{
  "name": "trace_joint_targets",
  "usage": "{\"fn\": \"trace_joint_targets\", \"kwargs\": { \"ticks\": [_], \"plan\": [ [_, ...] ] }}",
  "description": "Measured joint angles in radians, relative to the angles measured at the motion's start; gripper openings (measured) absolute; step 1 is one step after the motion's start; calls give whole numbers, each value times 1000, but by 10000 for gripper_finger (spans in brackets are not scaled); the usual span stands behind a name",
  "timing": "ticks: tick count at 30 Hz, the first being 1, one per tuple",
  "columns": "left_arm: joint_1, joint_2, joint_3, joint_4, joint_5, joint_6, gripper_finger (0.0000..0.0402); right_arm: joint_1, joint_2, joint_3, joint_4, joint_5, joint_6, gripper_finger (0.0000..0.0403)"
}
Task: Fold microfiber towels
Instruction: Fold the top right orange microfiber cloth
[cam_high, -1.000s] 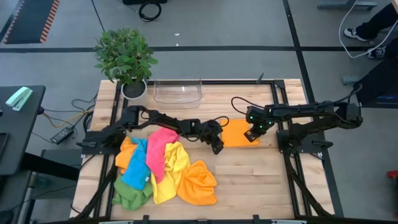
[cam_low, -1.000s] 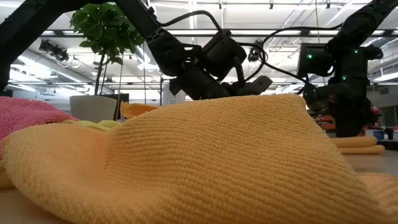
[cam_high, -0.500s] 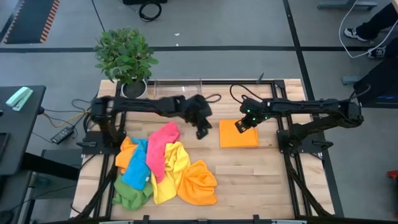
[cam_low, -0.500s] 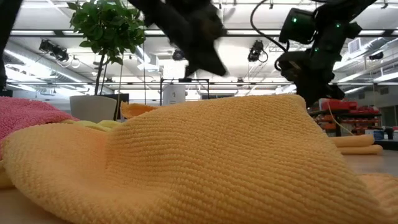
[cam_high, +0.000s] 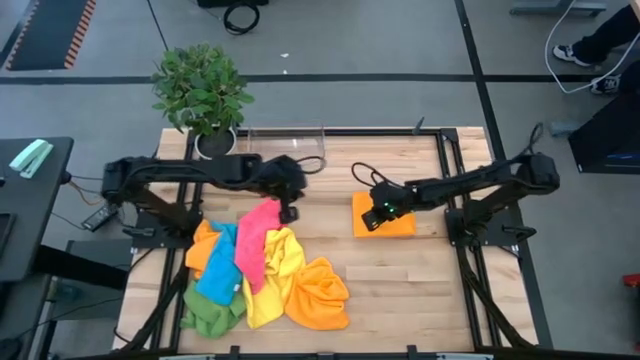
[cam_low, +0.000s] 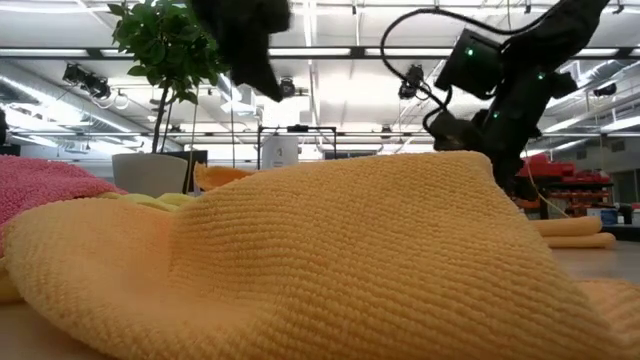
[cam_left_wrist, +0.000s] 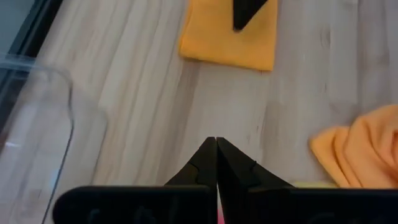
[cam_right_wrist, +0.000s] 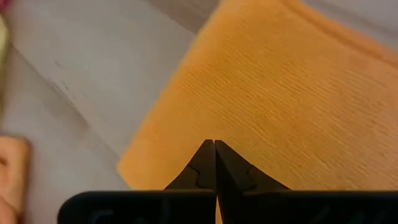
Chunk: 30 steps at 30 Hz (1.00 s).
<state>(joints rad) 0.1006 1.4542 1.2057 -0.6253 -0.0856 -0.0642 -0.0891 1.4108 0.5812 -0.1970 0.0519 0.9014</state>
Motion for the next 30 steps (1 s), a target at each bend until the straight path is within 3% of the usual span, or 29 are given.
{"fn": "trace_joint_targets", "kwargs": {
  "ticks": [5,10,20,30],
  "plan": [
    [26,-151,-188,128,-1,-115,12,-6,19,10,54,-3,-56,1],
    [51,-218,-303,264,0,-252,8,-13,-11,19,25,-1,-69,1],
    [87,-190,-316,359,-6,-293,6,-53,50,18,-5,-36,-209,1],
    [102,-155,-317,431,-25,-392,19,-194,49,18,52,-30,-329,1]
  ]
}}
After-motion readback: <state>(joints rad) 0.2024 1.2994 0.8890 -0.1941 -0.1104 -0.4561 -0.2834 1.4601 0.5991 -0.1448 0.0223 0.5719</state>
